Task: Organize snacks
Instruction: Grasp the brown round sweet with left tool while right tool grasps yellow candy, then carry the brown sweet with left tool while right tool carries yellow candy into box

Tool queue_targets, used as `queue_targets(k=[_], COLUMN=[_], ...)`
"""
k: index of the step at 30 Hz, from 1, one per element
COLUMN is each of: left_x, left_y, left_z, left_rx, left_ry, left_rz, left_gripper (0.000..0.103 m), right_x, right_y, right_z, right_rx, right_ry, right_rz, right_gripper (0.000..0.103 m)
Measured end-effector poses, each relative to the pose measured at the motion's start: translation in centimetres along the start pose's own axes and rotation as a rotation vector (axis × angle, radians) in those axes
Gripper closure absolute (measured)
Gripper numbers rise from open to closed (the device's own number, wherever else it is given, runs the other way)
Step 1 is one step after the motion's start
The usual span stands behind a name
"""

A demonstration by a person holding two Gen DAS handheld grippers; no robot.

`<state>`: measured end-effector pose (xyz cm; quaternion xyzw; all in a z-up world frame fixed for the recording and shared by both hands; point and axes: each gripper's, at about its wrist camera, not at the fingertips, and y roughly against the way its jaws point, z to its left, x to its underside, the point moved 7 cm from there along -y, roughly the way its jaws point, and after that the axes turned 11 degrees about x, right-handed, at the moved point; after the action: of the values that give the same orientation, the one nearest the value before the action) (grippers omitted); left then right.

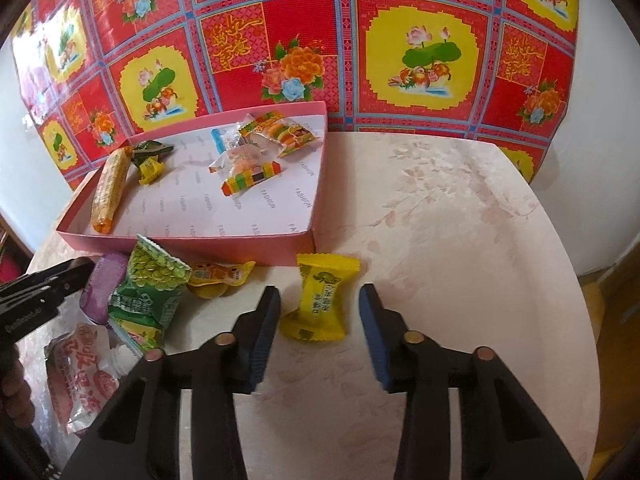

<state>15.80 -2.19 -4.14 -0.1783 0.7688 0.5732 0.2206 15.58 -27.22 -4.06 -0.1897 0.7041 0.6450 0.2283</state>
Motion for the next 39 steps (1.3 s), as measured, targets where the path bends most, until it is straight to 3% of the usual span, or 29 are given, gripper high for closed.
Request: queue_targets(k=[15,24,39], left_x=[-0.9,-1.3,-1.7], left_y=[4.0,5.7,7.7], left_z=[1.0,1.7,0.7], left_rx=[-0.004,-0.006,0.016], left_ry=[0.022,0.045,0.037], left_rz=[-0.073,-0.11,-0.148], left_gripper=[0.069,0.069,0.069], right_x=[0.1,0.8,-0.8], right_y=[0.0,0.9,6.7], right_z=[0.1,-0.7,0.5], right_rx=[0.044,-0.012,-0.063], right_ry=[0.006,-0.072,-0.047], right_rz=[0.006,0.052,-0.035], right_gripper=[0.073,0.076,0.076])
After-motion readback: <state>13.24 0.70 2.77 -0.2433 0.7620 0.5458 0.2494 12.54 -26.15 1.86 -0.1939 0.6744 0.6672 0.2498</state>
